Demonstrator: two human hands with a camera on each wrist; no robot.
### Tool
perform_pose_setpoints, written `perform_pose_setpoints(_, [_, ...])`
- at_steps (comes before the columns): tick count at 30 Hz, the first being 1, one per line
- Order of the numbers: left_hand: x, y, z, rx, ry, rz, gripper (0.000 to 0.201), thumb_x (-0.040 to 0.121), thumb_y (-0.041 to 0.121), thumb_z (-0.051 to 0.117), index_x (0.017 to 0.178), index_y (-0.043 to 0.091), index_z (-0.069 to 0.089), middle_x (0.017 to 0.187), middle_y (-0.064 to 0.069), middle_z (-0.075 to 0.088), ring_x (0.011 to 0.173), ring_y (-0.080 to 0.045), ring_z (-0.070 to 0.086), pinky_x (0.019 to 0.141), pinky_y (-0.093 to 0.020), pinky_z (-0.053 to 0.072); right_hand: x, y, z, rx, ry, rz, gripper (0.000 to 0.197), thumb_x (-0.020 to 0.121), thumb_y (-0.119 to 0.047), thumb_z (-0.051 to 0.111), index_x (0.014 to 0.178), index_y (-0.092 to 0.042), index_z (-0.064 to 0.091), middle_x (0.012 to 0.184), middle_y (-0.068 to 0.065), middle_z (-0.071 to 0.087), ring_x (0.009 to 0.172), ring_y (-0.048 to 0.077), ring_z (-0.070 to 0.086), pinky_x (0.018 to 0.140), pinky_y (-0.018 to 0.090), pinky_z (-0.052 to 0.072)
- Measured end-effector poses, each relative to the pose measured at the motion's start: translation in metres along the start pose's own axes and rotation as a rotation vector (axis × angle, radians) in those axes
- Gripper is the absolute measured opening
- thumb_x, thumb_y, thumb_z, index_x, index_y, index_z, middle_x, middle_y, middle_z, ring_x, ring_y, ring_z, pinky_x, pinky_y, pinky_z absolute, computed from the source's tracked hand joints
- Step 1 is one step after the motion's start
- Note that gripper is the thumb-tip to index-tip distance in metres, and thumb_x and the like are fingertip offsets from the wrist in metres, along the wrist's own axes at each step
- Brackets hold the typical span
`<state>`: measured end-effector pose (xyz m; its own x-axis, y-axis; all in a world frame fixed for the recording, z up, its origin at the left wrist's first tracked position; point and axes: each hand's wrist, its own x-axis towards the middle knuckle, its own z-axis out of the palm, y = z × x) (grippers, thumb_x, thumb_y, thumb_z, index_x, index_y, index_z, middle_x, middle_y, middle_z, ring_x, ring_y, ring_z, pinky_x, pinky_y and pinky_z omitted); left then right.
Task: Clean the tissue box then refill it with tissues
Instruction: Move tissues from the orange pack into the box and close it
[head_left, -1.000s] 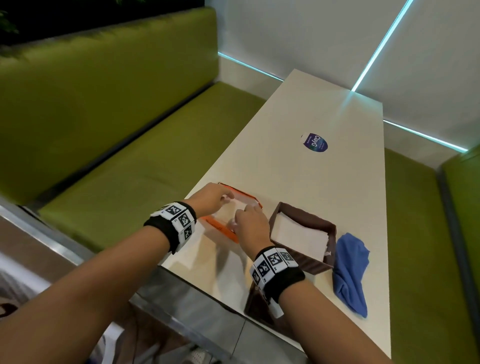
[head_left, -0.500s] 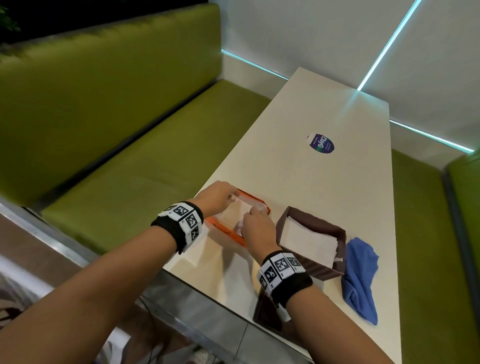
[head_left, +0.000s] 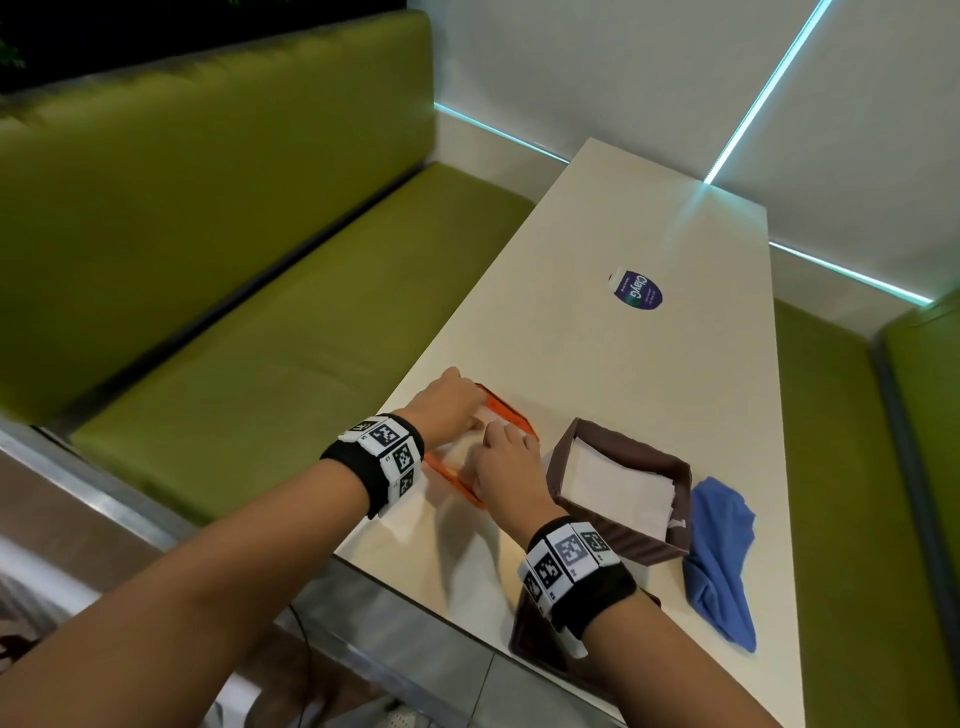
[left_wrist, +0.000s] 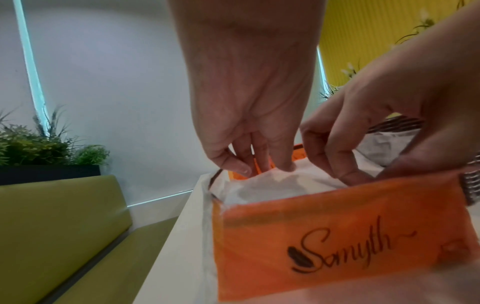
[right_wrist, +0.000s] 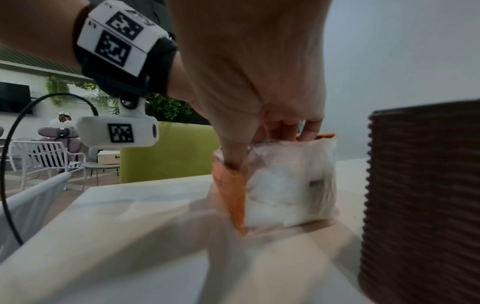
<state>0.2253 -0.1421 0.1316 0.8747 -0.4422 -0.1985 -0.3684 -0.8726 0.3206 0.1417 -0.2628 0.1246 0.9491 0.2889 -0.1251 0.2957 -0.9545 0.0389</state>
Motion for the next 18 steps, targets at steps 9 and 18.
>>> perform_pose_setpoints(9, [0.009,0.012,0.004,0.311,-0.14,0.084,0.024,0.086,0.018,0.066,0.109,0.013,0.062,0.119,-0.004,0.061,0.122,-0.028,0.04,0.097,-0.034,0.043,0.005,0.018,0.002,0.118,0.035,0.063,0.028,0.086,0.002,0.047,0.112,-0.007,0.055,0.117,0.012,0.051,0.113,0.03,0.047,0.093,0.035,0.039])
perform_pose_setpoints(18, [0.021,0.027,0.0,0.453,-0.213,0.039,0.028,0.095,0.024,0.049,0.121,0.02,0.058,0.127,-0.001,0.058,0.128,-0.027,0.035,0.095,-0.033,0.04,0.035,0.016,-0.008,0.25,-0.148,0.179,0.03,0.085,-0.013,0.059,0.113,-0.005,0.05,0.118,0.014,0.06,0.112,0.031,0.058,0.092,0.037,0.047])
